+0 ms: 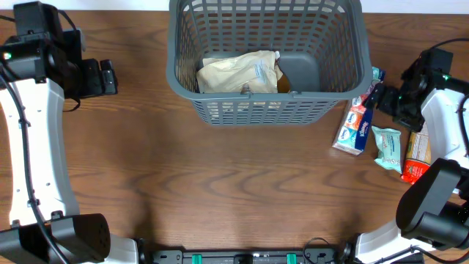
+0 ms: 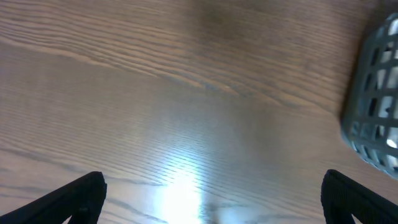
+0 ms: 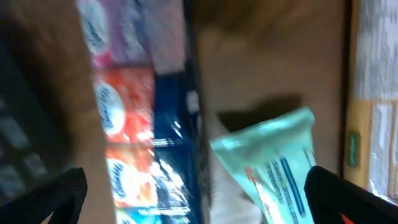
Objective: Pack container
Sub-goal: 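Reach the right gripper to the Kleenex tissue pack and grasp it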
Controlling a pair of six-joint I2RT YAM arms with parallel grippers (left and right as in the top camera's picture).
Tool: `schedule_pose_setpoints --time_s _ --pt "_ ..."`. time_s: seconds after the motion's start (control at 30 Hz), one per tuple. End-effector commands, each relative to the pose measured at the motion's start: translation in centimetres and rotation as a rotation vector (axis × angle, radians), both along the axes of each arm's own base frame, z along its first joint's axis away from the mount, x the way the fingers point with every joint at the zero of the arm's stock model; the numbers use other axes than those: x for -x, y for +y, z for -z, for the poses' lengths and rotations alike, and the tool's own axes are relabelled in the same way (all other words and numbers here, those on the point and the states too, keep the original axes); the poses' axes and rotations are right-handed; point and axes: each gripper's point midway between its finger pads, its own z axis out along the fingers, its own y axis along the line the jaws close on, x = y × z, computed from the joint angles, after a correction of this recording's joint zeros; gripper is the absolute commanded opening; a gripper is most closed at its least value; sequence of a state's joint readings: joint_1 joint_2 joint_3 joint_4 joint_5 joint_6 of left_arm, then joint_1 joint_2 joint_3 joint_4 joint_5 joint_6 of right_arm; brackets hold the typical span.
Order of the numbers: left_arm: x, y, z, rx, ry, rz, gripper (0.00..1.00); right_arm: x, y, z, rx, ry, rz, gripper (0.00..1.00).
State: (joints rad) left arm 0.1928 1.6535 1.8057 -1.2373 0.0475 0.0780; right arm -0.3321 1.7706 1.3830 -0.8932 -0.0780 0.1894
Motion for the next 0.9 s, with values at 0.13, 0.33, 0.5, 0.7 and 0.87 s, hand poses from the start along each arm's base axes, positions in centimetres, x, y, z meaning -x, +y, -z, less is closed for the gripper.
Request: schedule_pose_setpoints --time_s 0.13,0.33,0.5,0.7,0.87 --pt "0.0 -0.5 0.4 0.035 0.008 0.002 0.99 -1.3 0.7 -0.7 -0.037 -0.057 -0.004 0.99" --pt "0.0 -0.5 0.4 0.035 0.007 0.002 0.99 -1.9 1.4 0.1 -0.041 -0.05 -0.02 0.99" --pt "0.0 -0.5 0.4 0.035 0.007 0.002 0.99 -2.2 1.5 2.2 -0.039 -0.006 -0.001 0.99" --pt "0.0 -0.5 0.4 0.035 0.007 0.001 0.99 -1.9 0.8 4.8 -0.014 0.063 0.06 0.99" --pt "0.0 -0.5 0.4 0.035 0.007 0.002 0.99 -2.0 0.6 6.9 -0.018 0.098 0.086 0.99"
